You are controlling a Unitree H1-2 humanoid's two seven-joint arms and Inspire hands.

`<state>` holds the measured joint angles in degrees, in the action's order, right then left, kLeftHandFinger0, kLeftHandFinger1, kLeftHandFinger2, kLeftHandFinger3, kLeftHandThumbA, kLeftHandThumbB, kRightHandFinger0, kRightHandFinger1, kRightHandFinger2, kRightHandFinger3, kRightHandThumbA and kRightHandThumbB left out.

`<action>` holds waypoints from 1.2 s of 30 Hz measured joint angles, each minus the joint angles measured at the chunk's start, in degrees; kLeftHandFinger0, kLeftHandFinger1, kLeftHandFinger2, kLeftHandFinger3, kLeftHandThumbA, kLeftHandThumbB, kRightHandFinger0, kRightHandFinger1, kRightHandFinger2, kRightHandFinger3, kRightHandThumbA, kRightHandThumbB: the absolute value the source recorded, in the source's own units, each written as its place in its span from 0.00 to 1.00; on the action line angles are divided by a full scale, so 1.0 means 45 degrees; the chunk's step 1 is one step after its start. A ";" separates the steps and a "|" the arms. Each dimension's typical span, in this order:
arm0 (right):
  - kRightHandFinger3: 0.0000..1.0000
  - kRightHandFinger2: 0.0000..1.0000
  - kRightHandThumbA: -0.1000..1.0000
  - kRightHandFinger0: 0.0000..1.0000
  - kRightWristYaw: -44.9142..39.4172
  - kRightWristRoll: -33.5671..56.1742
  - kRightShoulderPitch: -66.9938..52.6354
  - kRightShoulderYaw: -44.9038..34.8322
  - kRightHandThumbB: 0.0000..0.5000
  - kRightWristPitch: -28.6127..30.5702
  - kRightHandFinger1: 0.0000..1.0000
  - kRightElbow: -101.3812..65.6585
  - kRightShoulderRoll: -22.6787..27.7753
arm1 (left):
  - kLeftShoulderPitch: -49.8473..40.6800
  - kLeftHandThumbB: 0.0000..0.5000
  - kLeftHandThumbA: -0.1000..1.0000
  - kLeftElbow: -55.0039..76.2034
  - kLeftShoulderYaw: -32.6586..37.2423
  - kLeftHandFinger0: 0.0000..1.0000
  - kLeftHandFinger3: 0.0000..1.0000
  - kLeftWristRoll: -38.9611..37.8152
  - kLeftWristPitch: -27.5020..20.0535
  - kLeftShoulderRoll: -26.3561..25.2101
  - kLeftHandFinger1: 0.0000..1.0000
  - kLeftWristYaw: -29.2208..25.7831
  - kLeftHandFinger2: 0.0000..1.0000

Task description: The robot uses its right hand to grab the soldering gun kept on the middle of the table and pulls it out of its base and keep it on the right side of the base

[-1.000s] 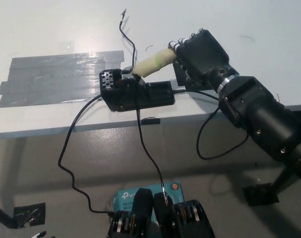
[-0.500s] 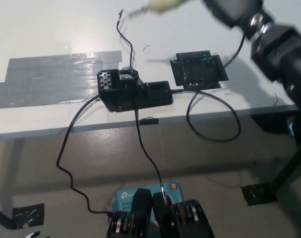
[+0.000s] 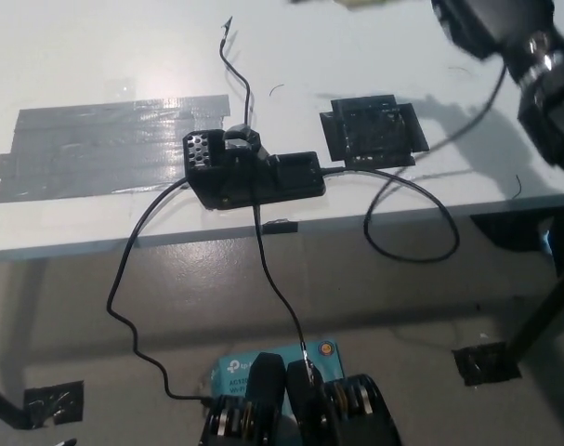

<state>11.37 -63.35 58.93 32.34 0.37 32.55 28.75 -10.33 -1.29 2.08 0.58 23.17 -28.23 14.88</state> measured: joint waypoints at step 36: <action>1.00 1.00 0.52 1.00 -0.6989 0.0732 -0.2993 -0.0567 0.33 -0.3581 1.00 -0.0780 -0.1477 | -0.0070 0.33 0.76 0.0011 0.0064 0.87 1.00 0.0088 0.0011 0.0072 0.76 0.0000 1.00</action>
<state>-20.08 -60.05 45.46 29.79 -15.74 29.04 22.10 -10.65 -1.24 2.36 0.97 23.22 -27.91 14.88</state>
